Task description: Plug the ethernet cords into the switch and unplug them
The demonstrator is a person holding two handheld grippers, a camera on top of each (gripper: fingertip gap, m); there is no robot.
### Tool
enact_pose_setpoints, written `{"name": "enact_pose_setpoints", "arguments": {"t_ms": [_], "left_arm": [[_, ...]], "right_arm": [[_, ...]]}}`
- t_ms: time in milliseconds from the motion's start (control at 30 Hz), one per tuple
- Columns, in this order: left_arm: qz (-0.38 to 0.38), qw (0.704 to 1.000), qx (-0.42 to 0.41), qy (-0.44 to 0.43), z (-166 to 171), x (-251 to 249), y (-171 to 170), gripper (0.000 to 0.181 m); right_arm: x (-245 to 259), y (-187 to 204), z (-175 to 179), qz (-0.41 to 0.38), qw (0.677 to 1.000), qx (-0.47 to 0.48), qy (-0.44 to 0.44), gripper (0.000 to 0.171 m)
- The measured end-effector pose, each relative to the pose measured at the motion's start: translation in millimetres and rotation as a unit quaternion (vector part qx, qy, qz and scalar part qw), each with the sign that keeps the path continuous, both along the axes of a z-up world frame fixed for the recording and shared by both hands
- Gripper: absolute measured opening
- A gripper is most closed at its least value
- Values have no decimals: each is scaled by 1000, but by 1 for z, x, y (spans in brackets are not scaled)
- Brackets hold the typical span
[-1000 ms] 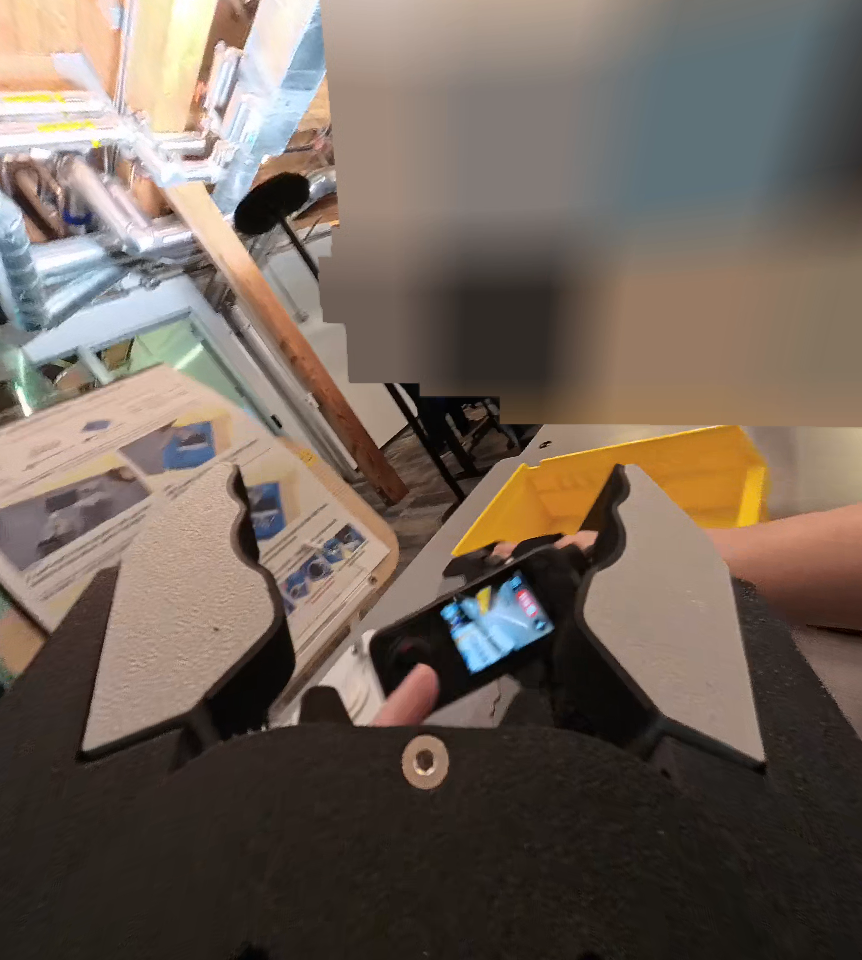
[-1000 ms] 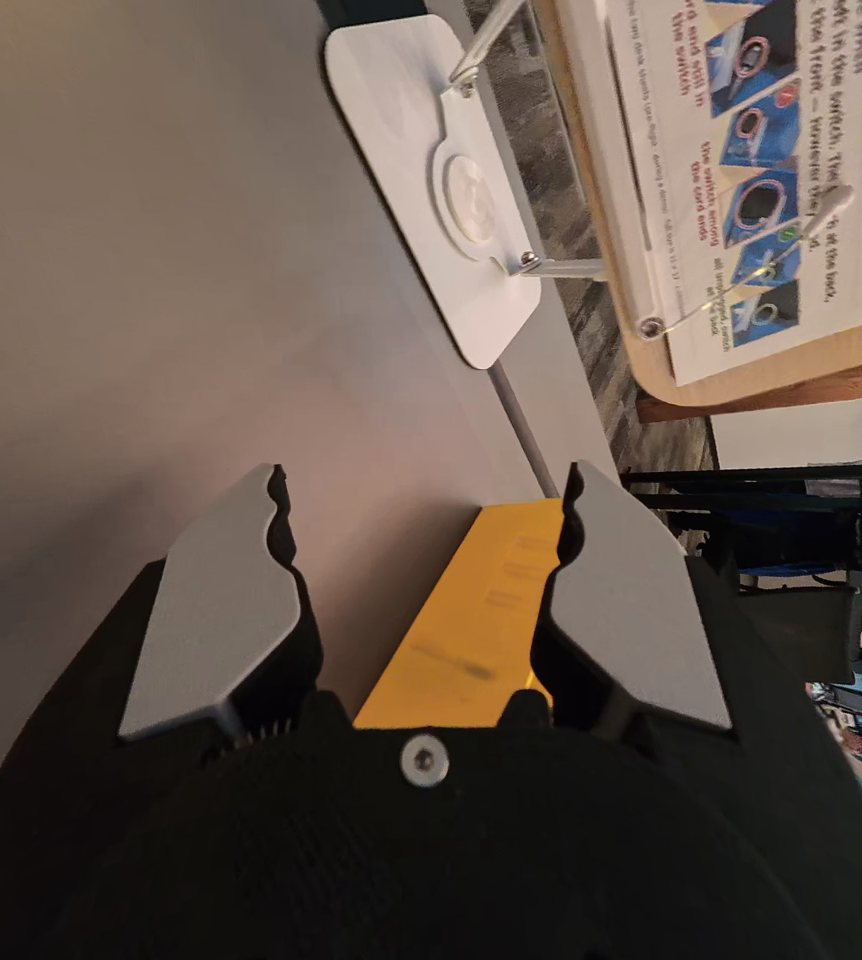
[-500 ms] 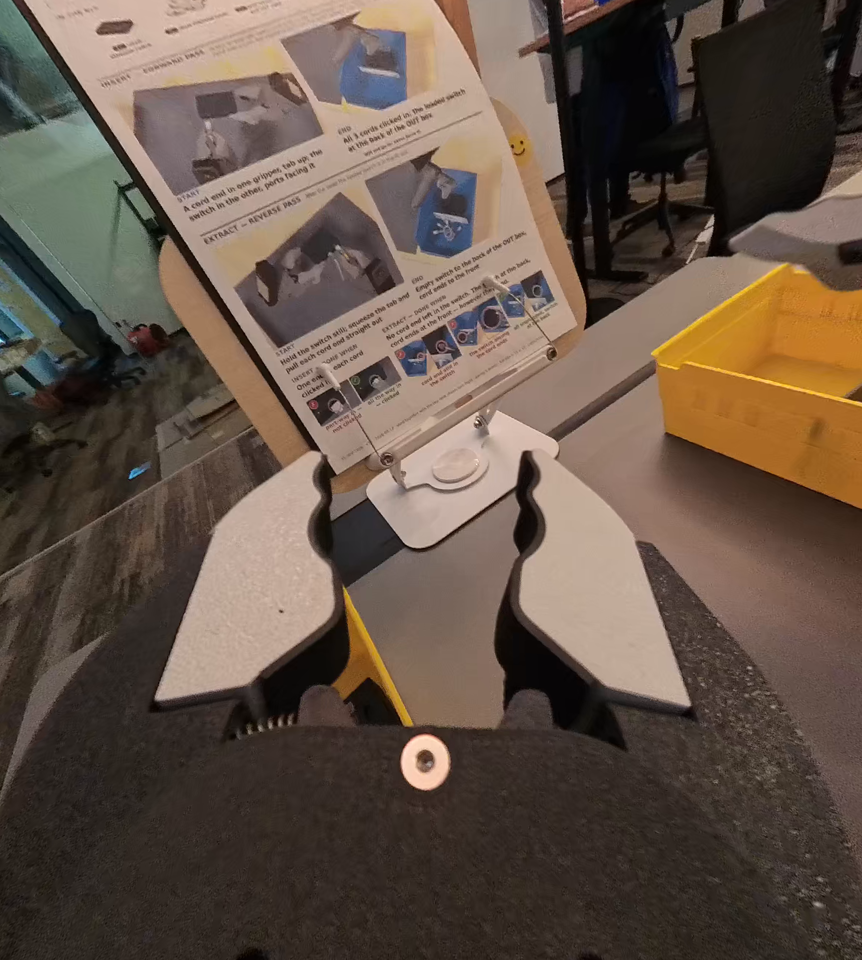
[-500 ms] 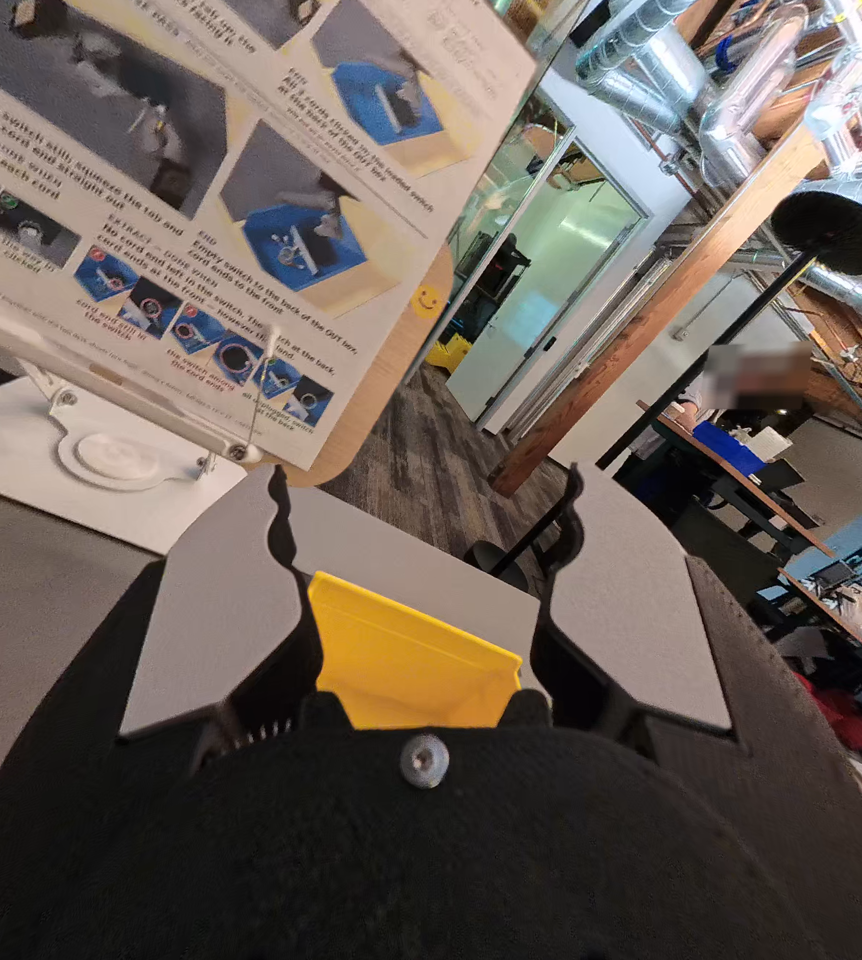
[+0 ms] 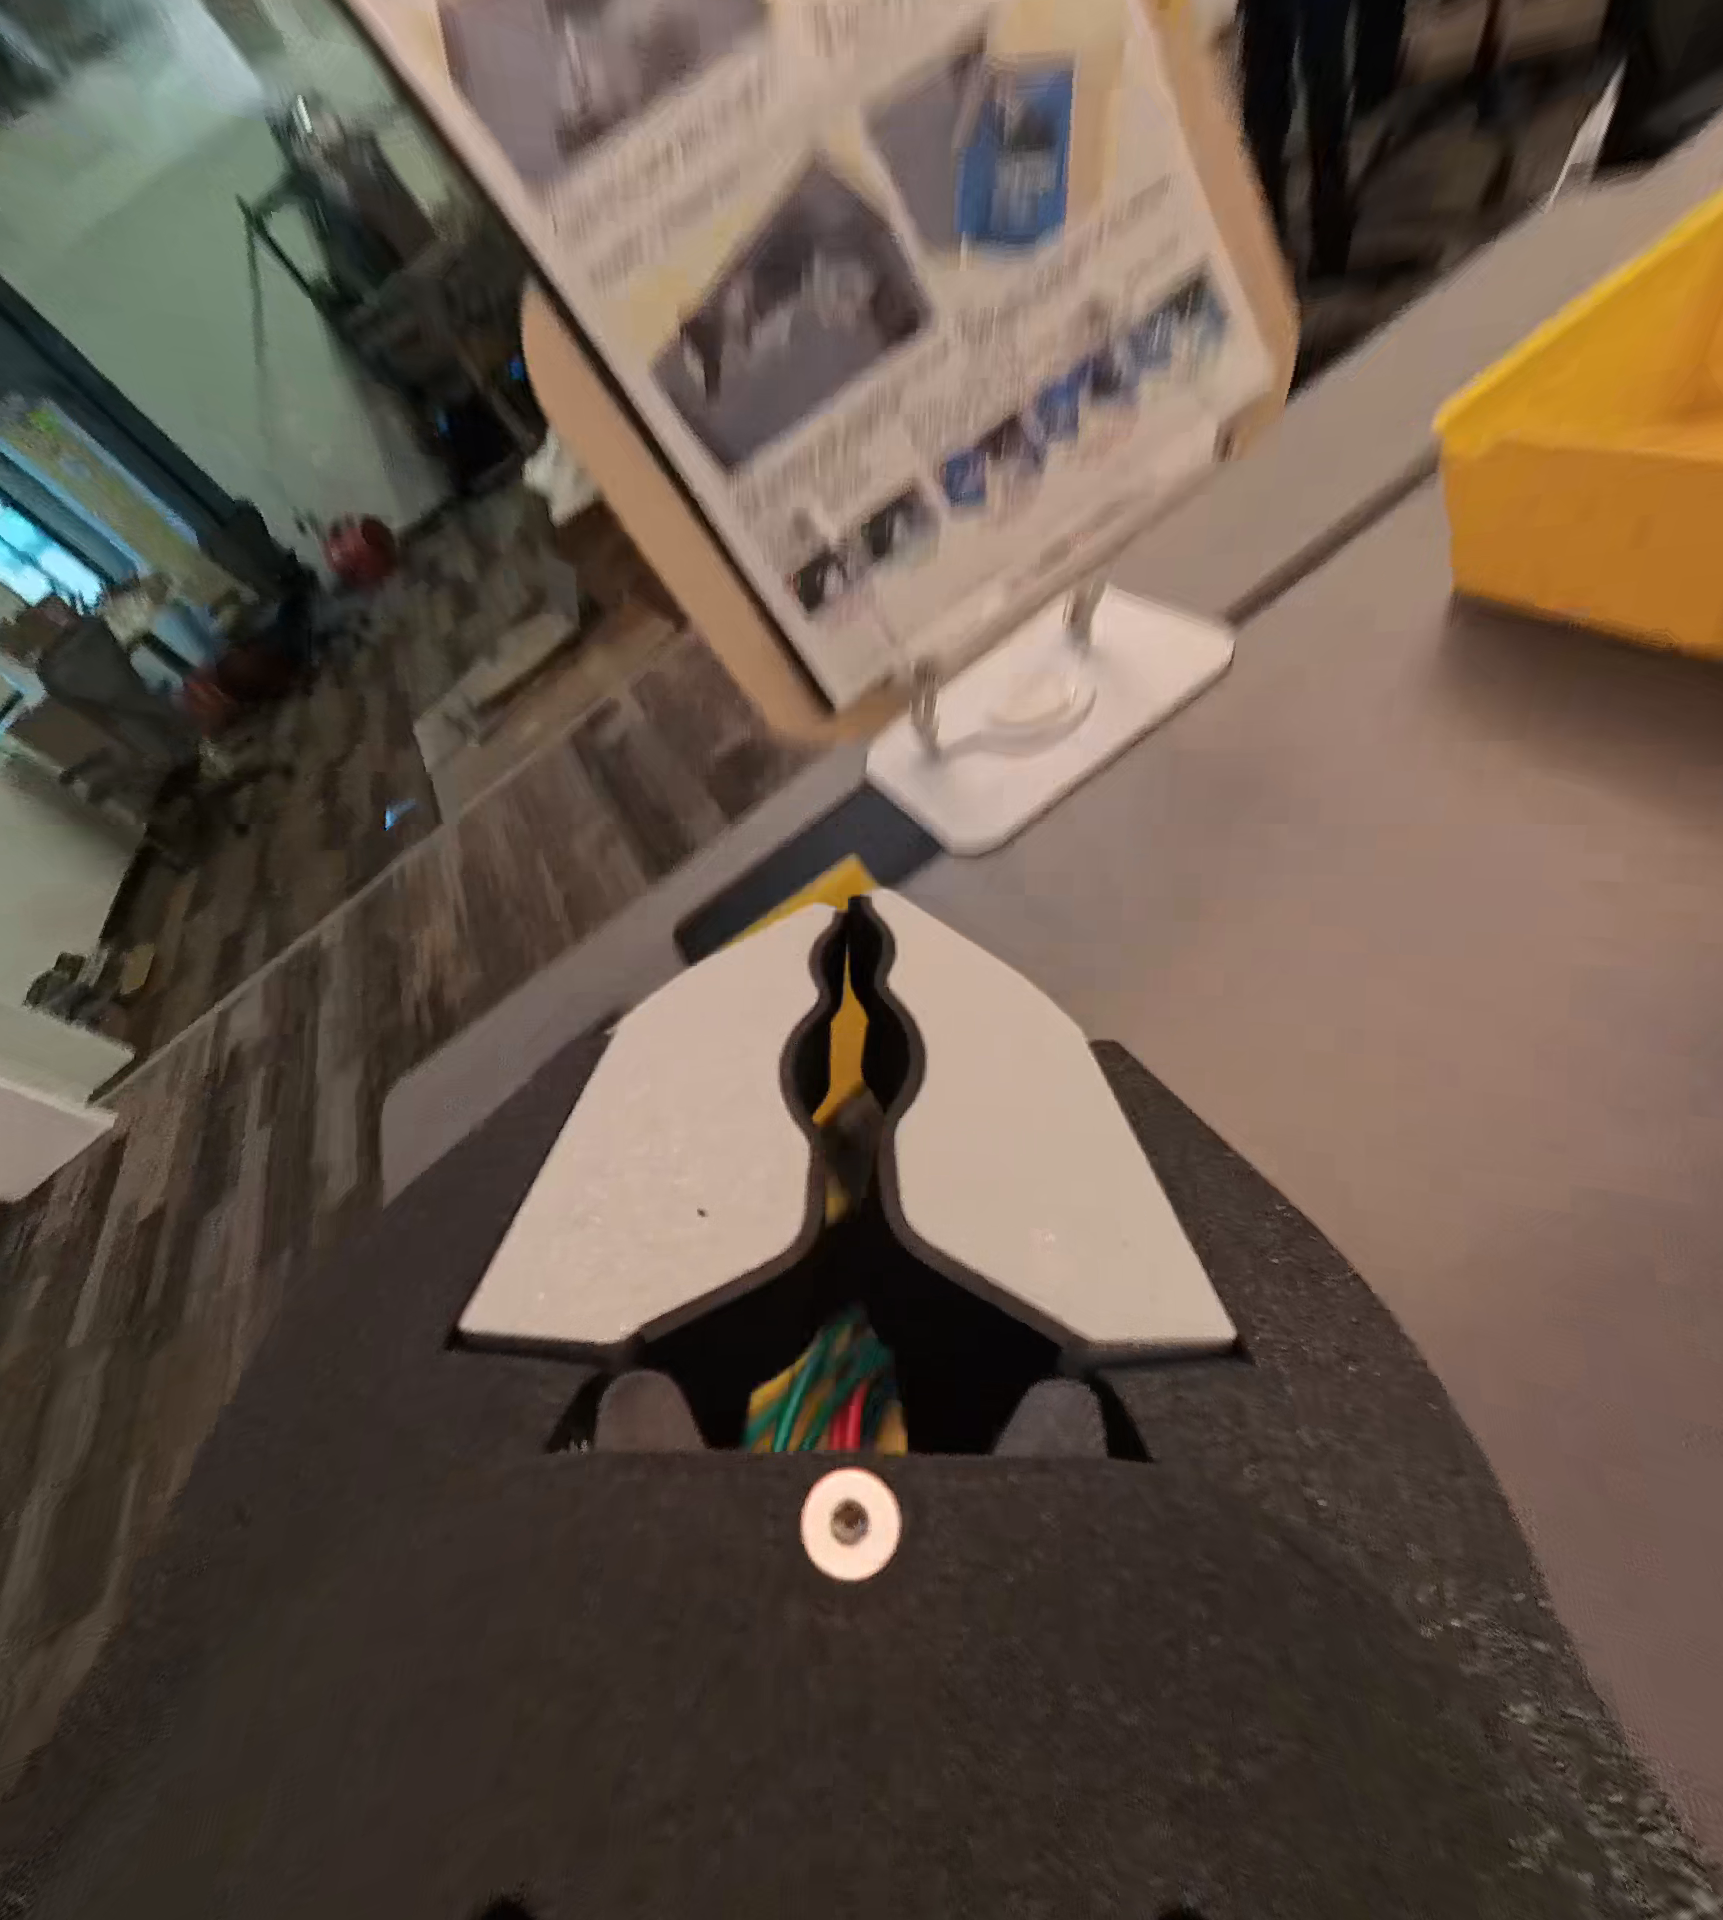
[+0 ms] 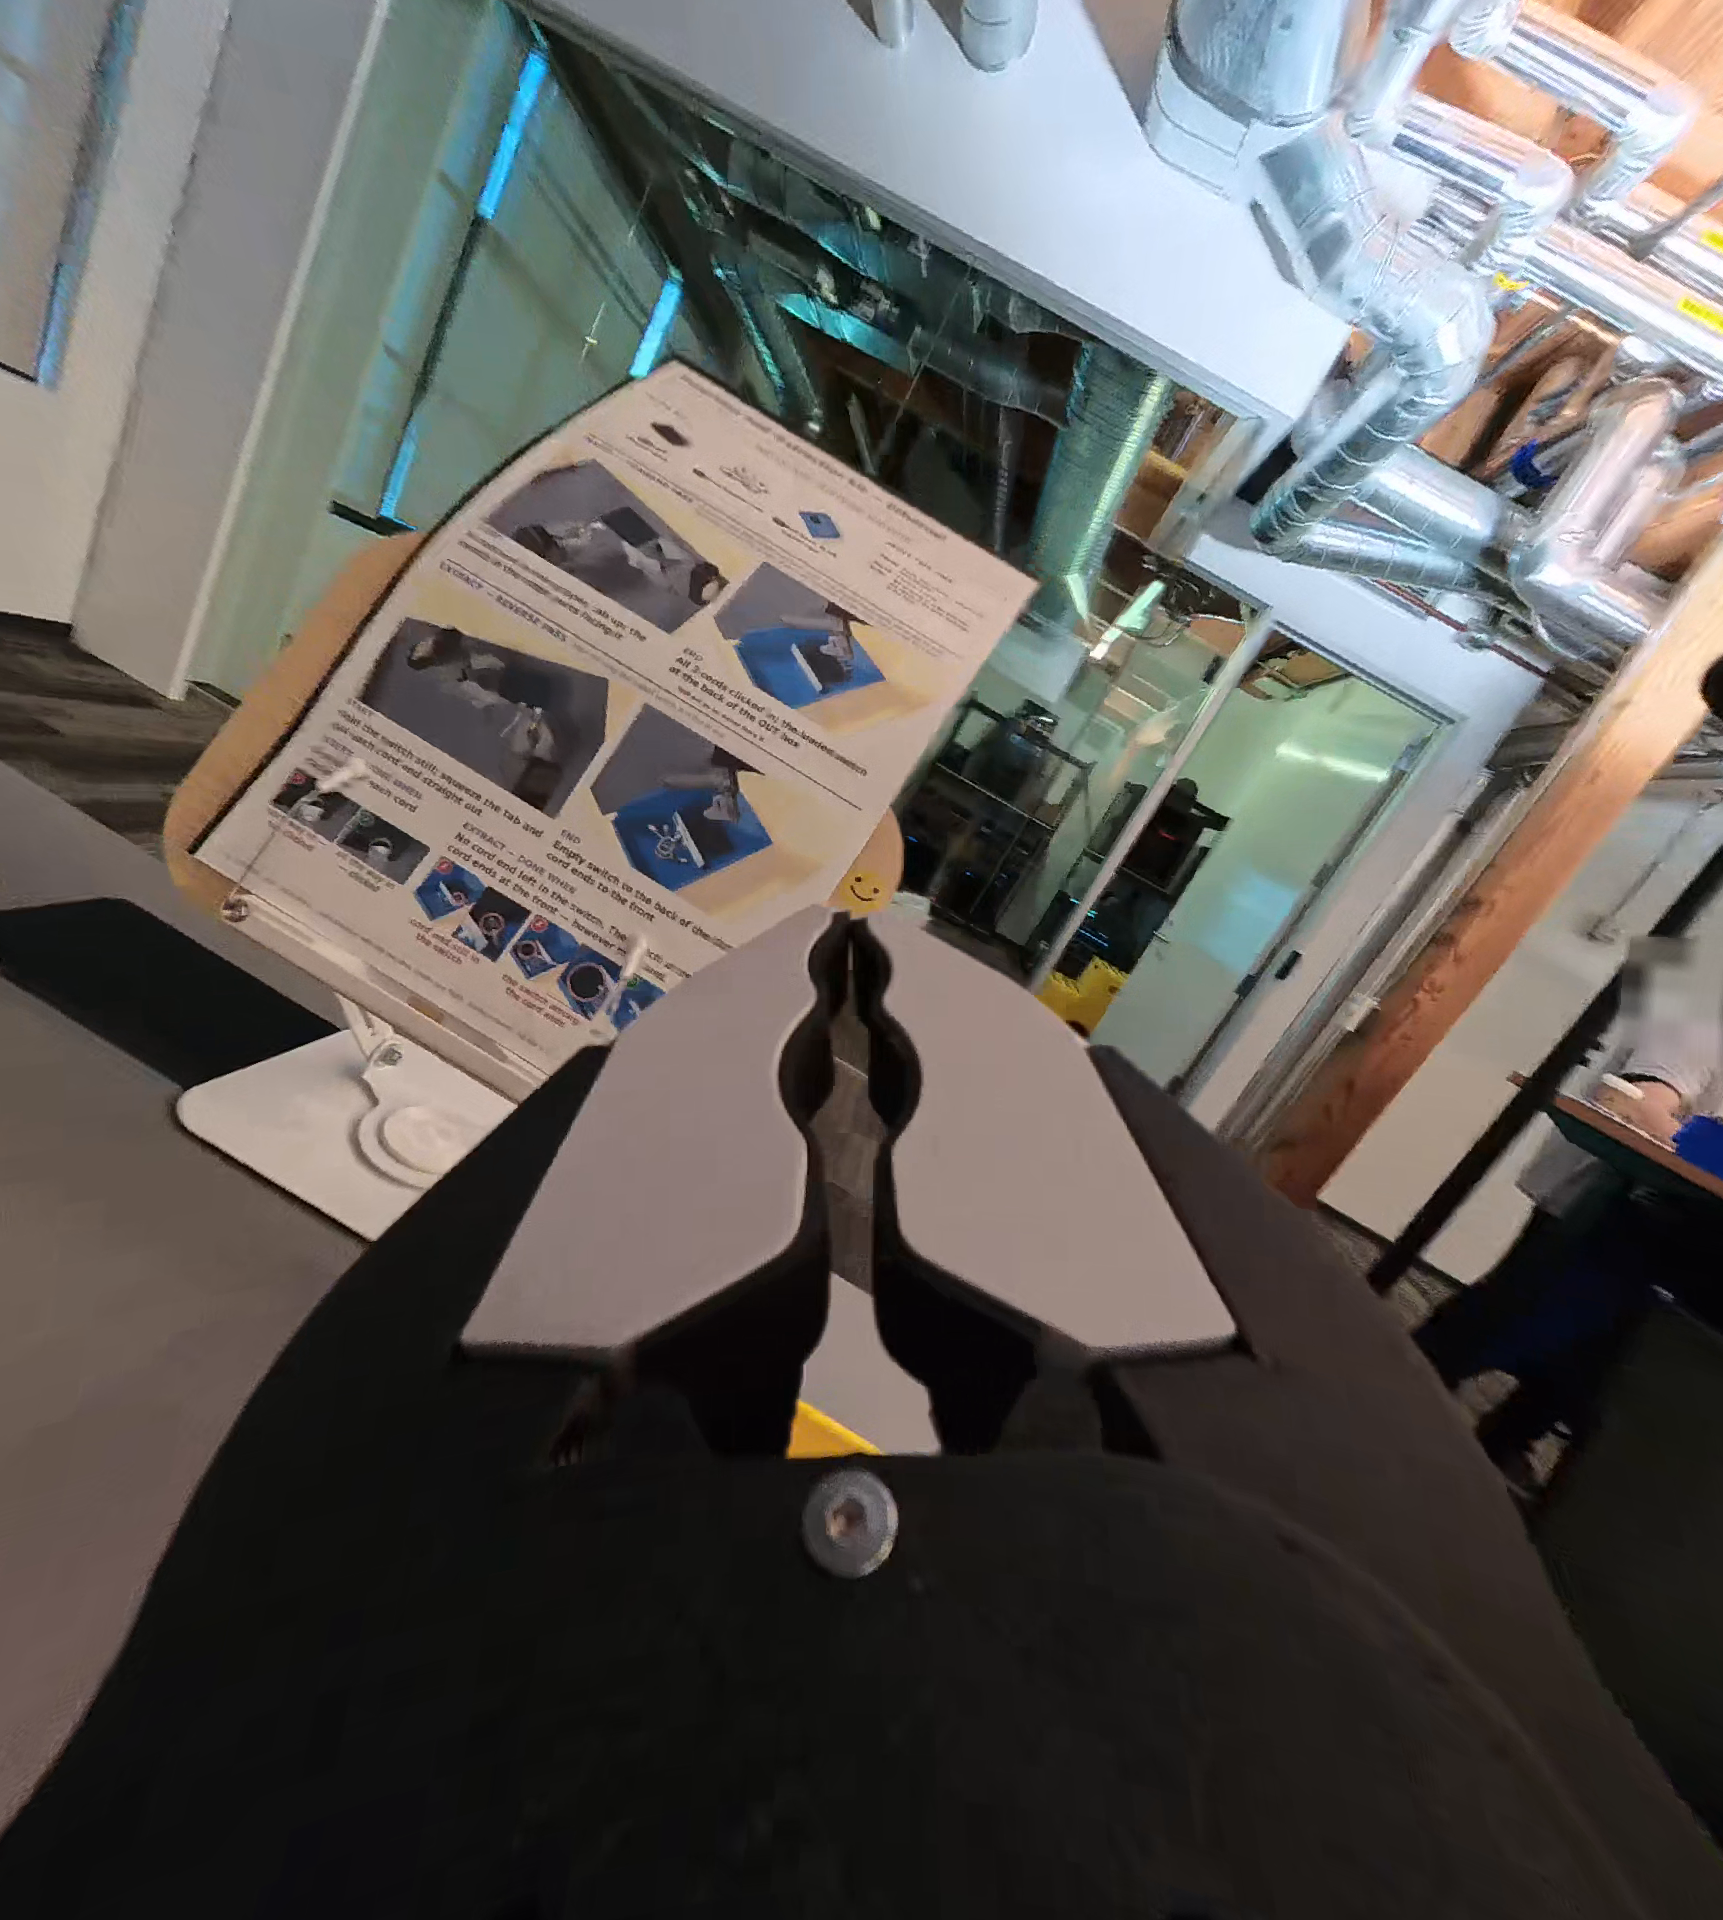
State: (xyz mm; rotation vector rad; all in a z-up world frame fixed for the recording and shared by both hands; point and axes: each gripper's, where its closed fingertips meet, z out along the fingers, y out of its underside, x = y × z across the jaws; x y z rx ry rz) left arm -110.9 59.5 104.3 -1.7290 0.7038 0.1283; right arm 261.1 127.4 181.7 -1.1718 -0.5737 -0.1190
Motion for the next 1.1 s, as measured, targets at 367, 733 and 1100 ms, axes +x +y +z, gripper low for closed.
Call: {"name": "enact_pose_setpoints", "arguments": {"t_ms": [367, 733, 1100], "left_arm": [[-121, 914, -327, 207, -150, -58, -87, 37], [-163, 802, -489, 303, -198, -93, -91, 9], [-171, 857, -428, 230, -134, -72, -71, 6]], "right_arm": [[2, -30, 18, 79, 997, 7, 2, 9], [-16, -22, -2, 70, 996, -30, -55, 15], [-4, -19, -1, 64, 996, -33, -50, 15]]}}
